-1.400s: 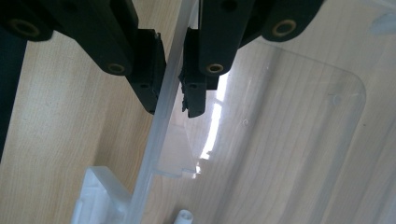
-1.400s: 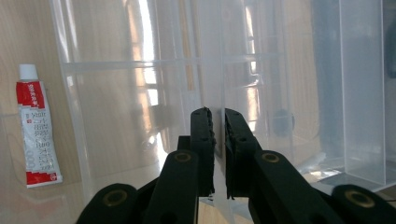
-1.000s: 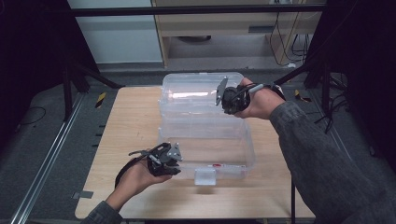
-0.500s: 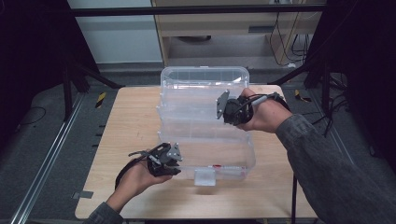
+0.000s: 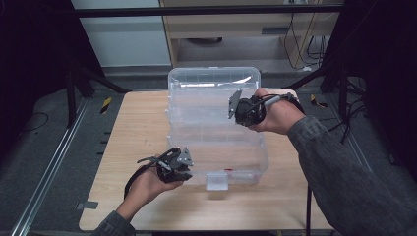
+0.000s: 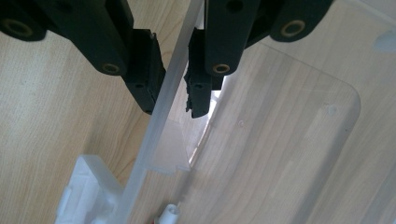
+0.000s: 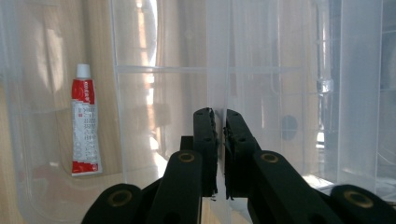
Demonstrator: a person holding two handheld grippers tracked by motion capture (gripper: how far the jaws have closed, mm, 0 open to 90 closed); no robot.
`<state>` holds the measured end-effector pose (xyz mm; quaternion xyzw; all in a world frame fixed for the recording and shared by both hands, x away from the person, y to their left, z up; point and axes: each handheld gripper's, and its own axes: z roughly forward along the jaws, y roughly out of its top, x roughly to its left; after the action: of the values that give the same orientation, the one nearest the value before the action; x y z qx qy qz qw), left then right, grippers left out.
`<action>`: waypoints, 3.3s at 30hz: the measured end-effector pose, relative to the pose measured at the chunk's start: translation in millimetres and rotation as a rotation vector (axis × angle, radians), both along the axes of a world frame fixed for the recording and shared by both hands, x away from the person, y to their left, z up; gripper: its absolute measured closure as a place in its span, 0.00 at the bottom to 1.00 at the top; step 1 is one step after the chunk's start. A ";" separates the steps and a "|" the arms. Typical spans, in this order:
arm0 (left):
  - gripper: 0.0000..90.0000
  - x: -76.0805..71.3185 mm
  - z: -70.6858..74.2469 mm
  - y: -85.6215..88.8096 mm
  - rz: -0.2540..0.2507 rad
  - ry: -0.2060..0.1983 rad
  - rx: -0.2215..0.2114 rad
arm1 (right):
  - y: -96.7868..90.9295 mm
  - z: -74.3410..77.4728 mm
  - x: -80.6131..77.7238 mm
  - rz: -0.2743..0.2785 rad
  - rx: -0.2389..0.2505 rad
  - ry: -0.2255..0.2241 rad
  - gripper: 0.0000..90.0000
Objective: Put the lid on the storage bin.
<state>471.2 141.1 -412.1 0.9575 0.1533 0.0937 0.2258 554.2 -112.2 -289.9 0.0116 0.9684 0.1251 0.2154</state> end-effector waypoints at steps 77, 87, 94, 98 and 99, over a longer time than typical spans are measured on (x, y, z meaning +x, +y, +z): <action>0.45 -33.2 18.2 12.4 0.108 -0.130 -0.233 | -15.6 -19.0 -52.9 0.027 0.063 -0.019 0.93; 0.50 -36.7 50.7 44.9 0.147 -0.108 -0.354 | -17.0 -22.9 -59.1 0.022 0.070 -0.027 0.93; 0.70 -19.8 76.7 68.8 0.203 -0.135 -0.396 | -17.2 -25.0 -62.0 0.026 0.070 -0.024 0.93; 0.81 -3.9 86.9 79.5 0.244 -0.119 -0.438 | -17.0 -26.1 -63.2 0.030 0.070 -0.021 0.93; 0.82 0.7 88.9 81.2 0.254 -0.111 -0.441 | -17.0 -26.2 -63.3 0.029 0.070 -0.022 0.93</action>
<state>471.9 222.2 -323.1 0.8514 0.2764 0.1382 0.4237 490.9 -129.1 -316.2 0.0040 0.9611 0.1622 0.2236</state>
